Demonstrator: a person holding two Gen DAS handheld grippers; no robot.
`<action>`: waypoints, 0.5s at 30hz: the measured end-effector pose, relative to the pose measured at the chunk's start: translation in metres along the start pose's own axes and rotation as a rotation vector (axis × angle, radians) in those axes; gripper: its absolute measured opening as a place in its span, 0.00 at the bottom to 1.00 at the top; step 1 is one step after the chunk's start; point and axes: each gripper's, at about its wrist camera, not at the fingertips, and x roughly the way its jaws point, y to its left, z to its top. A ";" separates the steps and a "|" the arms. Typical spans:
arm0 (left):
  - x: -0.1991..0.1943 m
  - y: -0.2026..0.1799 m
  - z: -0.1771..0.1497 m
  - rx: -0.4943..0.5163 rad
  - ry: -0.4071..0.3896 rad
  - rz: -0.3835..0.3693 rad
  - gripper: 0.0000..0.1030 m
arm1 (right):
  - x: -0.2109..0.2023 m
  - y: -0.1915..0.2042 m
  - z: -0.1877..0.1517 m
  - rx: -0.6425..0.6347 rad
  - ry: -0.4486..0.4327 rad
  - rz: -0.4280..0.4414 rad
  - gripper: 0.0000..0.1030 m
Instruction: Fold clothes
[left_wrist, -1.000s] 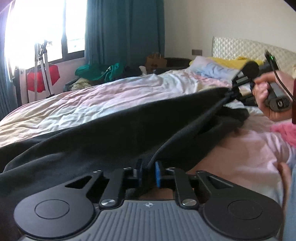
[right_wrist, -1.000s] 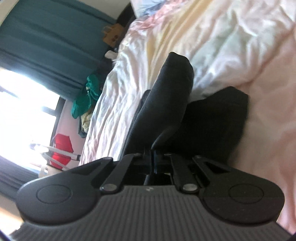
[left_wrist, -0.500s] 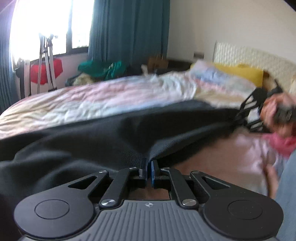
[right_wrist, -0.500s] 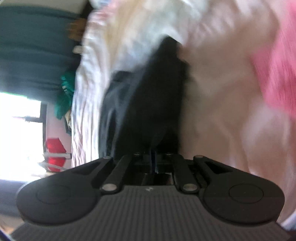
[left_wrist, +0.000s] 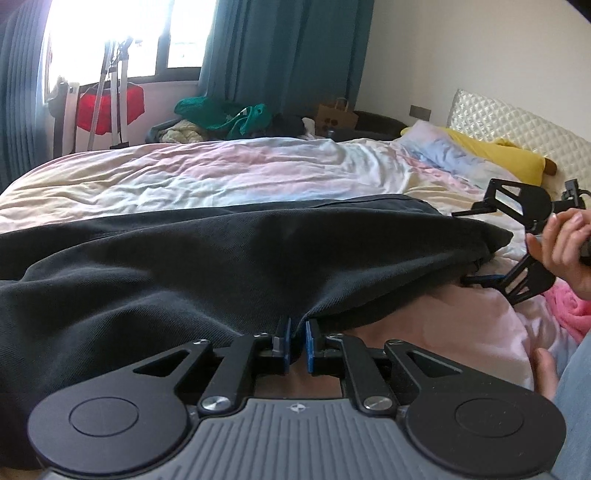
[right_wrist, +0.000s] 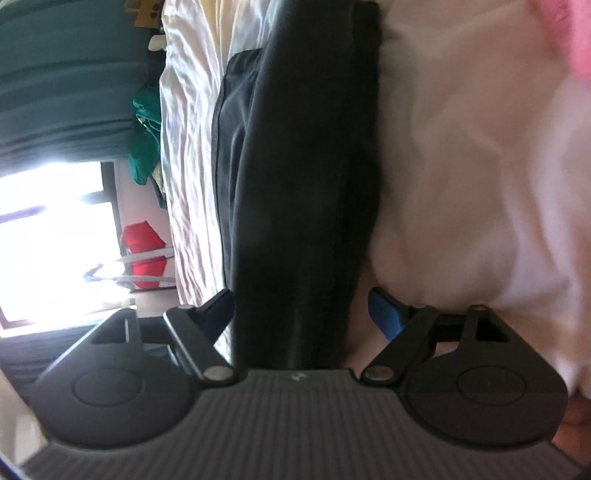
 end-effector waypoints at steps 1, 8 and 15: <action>0.001 0.002 0.000 -0.009 0.002 -0.003 0.08 | 0.003 0.000 0.002 0.013 -0.001 0.015 0.80; 0.004 0.009 0.002 -0.068 -0.010 -0.022 0.08 | 0.022 0.013 0.006 -0.059 -0.086 0.016 0.80; 0.001 0.019 0.002 -0.153 -0.006 -0.111 0.08 | 0.004 0.022 0.023 -0.049 -0.284 0.135 0.80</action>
